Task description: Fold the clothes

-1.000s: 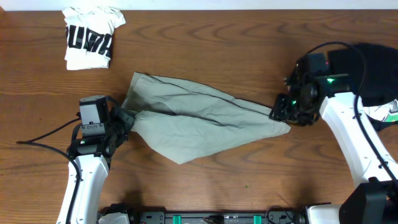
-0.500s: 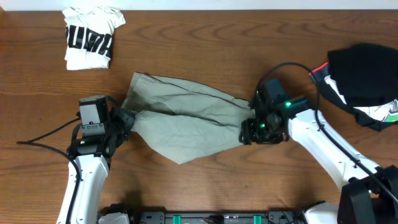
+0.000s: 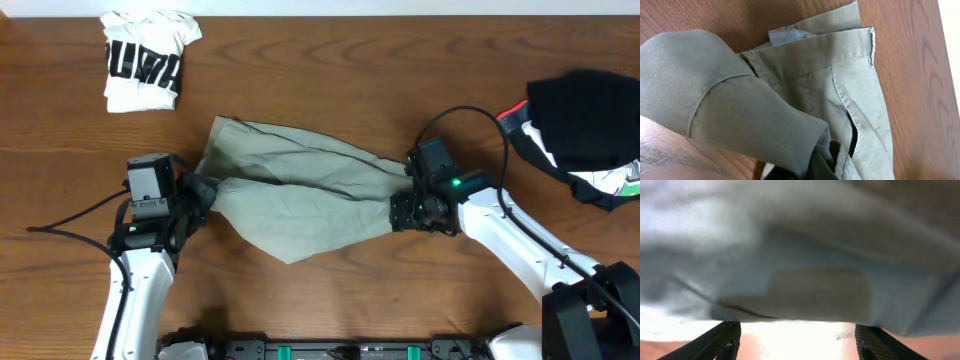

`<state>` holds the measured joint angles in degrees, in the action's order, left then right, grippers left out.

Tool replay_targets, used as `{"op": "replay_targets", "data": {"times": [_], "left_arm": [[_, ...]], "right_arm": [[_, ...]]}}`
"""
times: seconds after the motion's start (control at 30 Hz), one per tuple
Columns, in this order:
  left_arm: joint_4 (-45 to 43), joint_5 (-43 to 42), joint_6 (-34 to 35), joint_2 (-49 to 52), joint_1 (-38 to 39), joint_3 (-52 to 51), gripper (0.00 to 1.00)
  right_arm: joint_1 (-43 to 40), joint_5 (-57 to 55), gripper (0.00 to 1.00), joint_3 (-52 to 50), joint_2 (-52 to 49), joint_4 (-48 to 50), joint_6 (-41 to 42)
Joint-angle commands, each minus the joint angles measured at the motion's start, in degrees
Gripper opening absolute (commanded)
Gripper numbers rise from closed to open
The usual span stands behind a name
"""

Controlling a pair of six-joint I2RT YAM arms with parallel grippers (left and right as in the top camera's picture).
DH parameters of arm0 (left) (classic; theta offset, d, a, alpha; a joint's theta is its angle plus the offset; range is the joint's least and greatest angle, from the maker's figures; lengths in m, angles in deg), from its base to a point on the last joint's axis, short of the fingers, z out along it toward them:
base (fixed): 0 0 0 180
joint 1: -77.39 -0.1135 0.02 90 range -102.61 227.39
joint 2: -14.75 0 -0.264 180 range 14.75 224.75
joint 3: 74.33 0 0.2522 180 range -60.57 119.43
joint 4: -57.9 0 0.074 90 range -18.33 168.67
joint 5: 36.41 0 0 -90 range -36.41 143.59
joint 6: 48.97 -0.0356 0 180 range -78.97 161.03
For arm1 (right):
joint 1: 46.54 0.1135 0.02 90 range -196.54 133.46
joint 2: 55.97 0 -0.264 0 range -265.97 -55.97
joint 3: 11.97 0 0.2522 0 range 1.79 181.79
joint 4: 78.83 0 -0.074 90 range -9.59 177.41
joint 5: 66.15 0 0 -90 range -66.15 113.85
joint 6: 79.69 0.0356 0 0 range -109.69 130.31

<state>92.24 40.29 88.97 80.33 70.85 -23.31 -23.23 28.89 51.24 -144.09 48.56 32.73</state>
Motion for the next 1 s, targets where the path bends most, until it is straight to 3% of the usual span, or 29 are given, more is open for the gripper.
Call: {"op": "replay_targets", "data": {"times": [0.0, 0.27, 0.47, 0.53, 0.6, 0.77, 0.8, 0.97], "left_arm": [[-0.11, 0.94, -0.79, 0.00, -0.24, 0.81, 0.06], [-0.09, 0.94, -0.79, 0.00, -0.24, 0.81, 0.06], [-0.09, 0.94, -0.79, 0.00, -0.24, 0.81, 0.06], [-0.09, 0.94, -0.79, 0.00, -0.24, 0.81, 0.06], [-0.11, 0.94, -0.79, 0.00, -0.24, 0.81, 0.06], [-0.11, 0.96, -0.79, 0.00, -0.24, 0.81, 0.06], [-0.09, 0.96, -0.79, 0.00, -0.24, 0.81, 0.06], [-0.11, 0.98, -1.90, 0.00, -0.24, 0.81, 0.06]], "right_arm": [[0.46, -3.34, 0.73, -0.50, 0.76, 1.07, 1.49], [0.44, -3.34, 0.83, -0.50, -1.99, 3.82, 3.93], [0.44, -3.32, 0.82, -0.50, -5.51, 7.89, 4.00], [0.44, -3.37, 0.72, -0.50, -6.12, 8.39, 4.37], [0.44, -3.41, 0.47, -0.50, -6.67, 8.92, 4.37], [0.28, -5.09, 0.06, -0.42, -6.78, 9.18, 6.51], [0.22, -5.05, 0.01, -0.31, -6.75, 9.31, 6.56], [0.24, -5.03, 0.01, 1.42, -5.18, 8.37, 7.39]]}}
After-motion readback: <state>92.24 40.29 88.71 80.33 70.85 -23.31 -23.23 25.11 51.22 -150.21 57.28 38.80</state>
